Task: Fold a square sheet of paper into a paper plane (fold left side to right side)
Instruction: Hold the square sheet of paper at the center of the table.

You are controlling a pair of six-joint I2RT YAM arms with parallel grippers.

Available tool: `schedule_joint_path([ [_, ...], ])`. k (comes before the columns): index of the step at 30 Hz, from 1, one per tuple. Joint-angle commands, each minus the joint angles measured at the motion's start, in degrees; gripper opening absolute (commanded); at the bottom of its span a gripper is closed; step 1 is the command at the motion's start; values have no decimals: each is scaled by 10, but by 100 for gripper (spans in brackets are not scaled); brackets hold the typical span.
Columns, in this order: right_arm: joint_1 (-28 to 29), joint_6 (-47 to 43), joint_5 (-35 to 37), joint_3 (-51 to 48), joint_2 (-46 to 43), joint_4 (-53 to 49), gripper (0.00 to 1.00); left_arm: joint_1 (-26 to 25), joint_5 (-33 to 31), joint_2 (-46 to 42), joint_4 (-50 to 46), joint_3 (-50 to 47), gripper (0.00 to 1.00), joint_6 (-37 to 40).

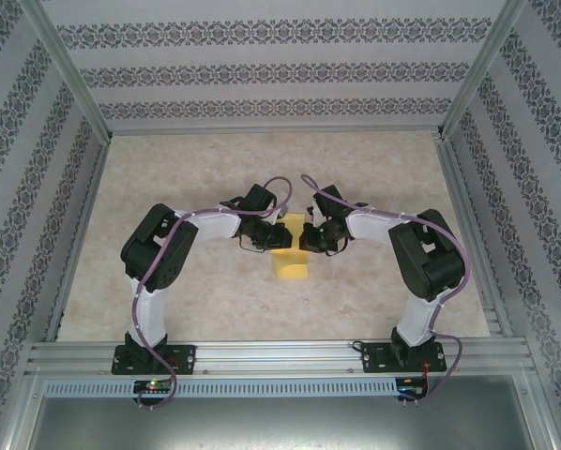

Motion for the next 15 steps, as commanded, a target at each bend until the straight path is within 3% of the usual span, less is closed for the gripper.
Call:
schedule_joint_path([
  [1, 2, 2, 10, -17, -13, 3, 0, -3, -22, 2, -16, -16, 22, 5],
  [8, -23, 29, -16, -24, -64, 78, 0, -6, -29, 4, -15, -23, 22, 4],
  [15, -26, 45, -51, 32, 2, 119, 0, -8, -31, 7, -17, -20, 22, 4],
])
